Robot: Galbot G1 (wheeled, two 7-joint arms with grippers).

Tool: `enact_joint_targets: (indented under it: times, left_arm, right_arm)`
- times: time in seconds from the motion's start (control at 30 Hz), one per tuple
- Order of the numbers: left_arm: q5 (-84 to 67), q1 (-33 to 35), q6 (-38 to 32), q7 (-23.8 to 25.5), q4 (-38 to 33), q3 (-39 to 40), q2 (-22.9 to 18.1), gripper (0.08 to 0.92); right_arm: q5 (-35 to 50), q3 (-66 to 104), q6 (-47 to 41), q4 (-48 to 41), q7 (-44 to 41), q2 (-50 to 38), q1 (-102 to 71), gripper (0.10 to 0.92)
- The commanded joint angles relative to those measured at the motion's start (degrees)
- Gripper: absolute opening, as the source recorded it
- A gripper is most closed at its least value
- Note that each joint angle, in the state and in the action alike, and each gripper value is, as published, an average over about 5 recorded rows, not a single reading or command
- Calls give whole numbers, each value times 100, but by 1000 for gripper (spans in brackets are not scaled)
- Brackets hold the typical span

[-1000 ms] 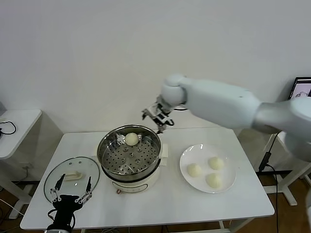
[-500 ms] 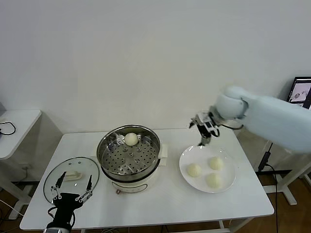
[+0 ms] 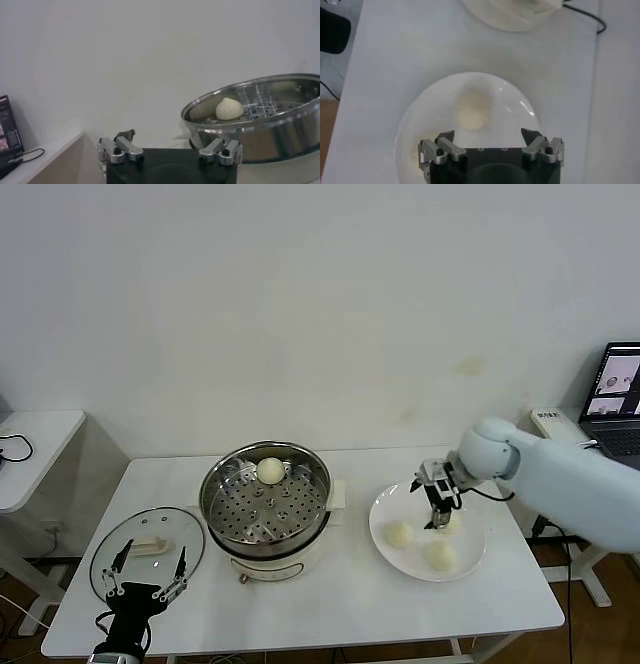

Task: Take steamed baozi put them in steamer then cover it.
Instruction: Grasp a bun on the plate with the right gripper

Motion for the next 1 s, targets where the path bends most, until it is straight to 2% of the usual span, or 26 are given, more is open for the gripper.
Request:
enact_joint_targets:
  times: [0.03,0.77,1.0]
  left_arm:
    - [-2,-2,10,2,14,-8,10,823]
    - [-10,-51,8,3,138,-54,-29,823]
    - [-9,-63,8,1,135,-50,-42,823]
  right_arm:
    - [-327,258,-24,-484,-35,415,-644,823]
    - [-755,382,144,-1367,18,1063,-850,821]
    - [-796,394,164,-1394,-25,1086,-874,739]
